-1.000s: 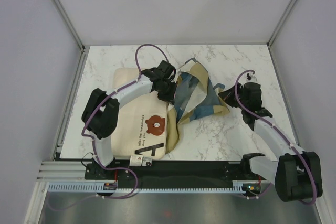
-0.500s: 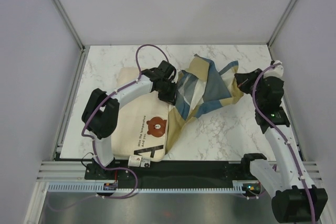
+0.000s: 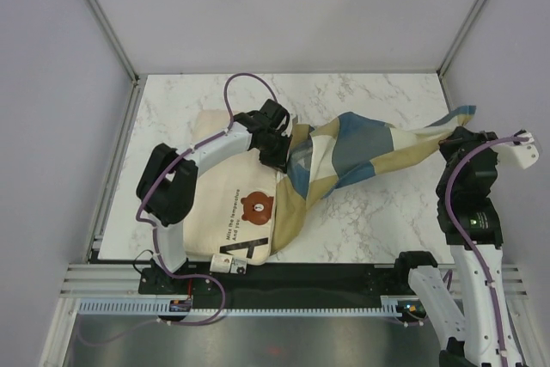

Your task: Put the pillow into the pillowcase

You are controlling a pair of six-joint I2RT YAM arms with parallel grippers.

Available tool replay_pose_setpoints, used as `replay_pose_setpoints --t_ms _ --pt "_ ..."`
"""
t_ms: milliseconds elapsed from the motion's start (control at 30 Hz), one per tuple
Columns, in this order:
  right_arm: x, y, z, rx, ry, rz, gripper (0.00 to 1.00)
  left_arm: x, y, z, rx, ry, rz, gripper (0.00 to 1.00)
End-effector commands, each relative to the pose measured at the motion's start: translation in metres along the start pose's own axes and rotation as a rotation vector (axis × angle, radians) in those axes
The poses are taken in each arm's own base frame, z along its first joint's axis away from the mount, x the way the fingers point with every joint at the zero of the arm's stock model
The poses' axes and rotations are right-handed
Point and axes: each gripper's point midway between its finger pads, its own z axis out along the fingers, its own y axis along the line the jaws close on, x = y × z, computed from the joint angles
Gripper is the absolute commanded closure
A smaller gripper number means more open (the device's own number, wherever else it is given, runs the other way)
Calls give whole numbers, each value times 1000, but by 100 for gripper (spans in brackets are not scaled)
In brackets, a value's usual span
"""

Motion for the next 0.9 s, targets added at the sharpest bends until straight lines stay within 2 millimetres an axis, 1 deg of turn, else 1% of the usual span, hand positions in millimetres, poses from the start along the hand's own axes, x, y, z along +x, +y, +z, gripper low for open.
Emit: replay_pose_setpoints --t_ms 0,33,167,200,233,267,300,333,367,400,433,500,533,567,633,700,733,767,800,833,867 --pt "-18 -58 -9 282 -120 -14 100 -12 -2 -2 6 -21 44 93" --pt "-15 -65 -12 307 -109 -32 100 -11 -3 -2 14 -16 43 92" --pt "-23 -72 -26 308 -122 -34 98 -10 -4 -1 21 -9 44 92" --pt "-26 -72 -29 296 -127 -27 98 -10 -4 -1 20 -11 44 92" --pt "-32 -69 -37 261 -140 -1 98 -10 -3 -1 16 -12 46 92" --pt "-28 -65 -40 214 -109 -25 95 -11 -4 -2 16 -12 46 92" --pt "-28 -59 -43 172 -98 -24 92 -11 -4 -3 17 -15 46 92" --pt "-29 -54 -46 132 -97 -23 60 -12 -4 -4 16 -17 47 92" --pt "-30 -53 -51 100 -93 -36 37 -12 -4 -4 14 -16 46 92" --pt "-32 -54 -53 97 -102 -35 19 -13 -4 -5 12 -21 49 92" --pt "-34 -58 -56 110 -108 -42 6 -13 -3 -5 9 -22 51 92" --pt "-43 -63 -58 151 -136 -71 4 -12 -2 -6 4 -22 52 92" --pt "-43 -63 -56 165 -130 -91 4 -14 -3 -7 3 -28 53 92" --pt "-50 -59 -57 157 -136 -98 4 -14 -3 -7 4 -26 54 92" --pt "-45 -47 -53 112 -93 -158 2 -14 -5 -8 9 -29 57 92" --pt "-23 -30 -36 60 9 -235 2 -15 -4 -9 6 -30 58 92" --pt "6 -19 -22 20 131 -295 2 -15 -4 -10 2 -33 60 92" --pt "26 -12 -17 -21 214 -322 2 -16 -3 -11 -3 -34 62 92" --pt "47 -9 -11 -39 297 -340 2 -16 -2 -11 -8 -37 65 92" --pt "87 -6 -2 -71 448 -361 2 -17 0 -12 -22 -41 65 92" --pt "111 -10 2 -75 524 -370 2 -17 1 -13 -30 -45 68 92"
